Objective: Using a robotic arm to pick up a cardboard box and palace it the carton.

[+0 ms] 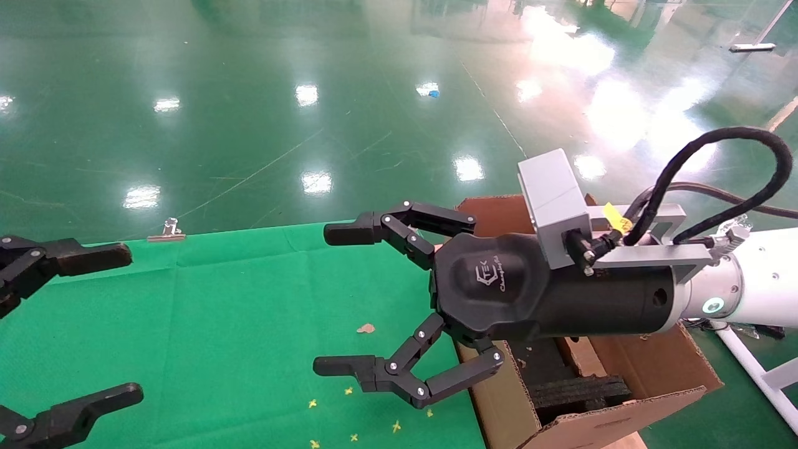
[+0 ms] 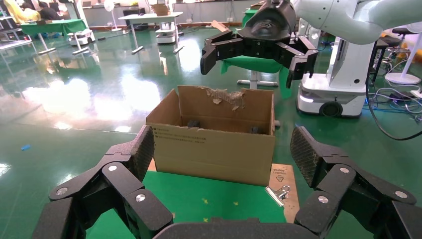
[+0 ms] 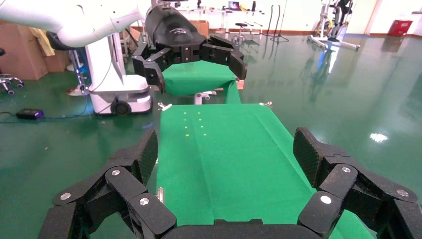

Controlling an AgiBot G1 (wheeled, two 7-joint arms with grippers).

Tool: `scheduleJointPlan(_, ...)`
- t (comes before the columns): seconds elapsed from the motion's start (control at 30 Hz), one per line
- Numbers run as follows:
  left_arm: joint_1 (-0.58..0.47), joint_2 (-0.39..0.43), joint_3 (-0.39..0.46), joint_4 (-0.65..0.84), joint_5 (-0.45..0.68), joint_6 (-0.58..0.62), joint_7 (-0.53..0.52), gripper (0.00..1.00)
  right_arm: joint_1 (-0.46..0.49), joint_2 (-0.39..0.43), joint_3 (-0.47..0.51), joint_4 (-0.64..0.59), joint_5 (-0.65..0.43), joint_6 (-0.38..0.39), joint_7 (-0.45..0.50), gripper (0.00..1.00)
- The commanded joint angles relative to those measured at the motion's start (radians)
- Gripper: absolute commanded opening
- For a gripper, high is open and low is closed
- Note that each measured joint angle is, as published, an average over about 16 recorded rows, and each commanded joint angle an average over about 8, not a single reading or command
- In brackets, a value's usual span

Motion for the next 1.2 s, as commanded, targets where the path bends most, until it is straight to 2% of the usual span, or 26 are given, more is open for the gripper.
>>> scheduleJointPlan(0.03, 0.000, 0.000, 0.000, 0.000, 0.000, 0.000, 0.000, 1.00, 0.003, 0.000, -0.002, -0.002, -0.001, 0.001, 0.001, 1.00)
scheduleJointPlan(1.2, 0.000, 0.000, 0.000, 0.000, 0.000, 0.000, 0.000, 1.00, 0.012, -0.002, -0.012, -0.010, -0.005, 0.002, 0.003, 1.00)
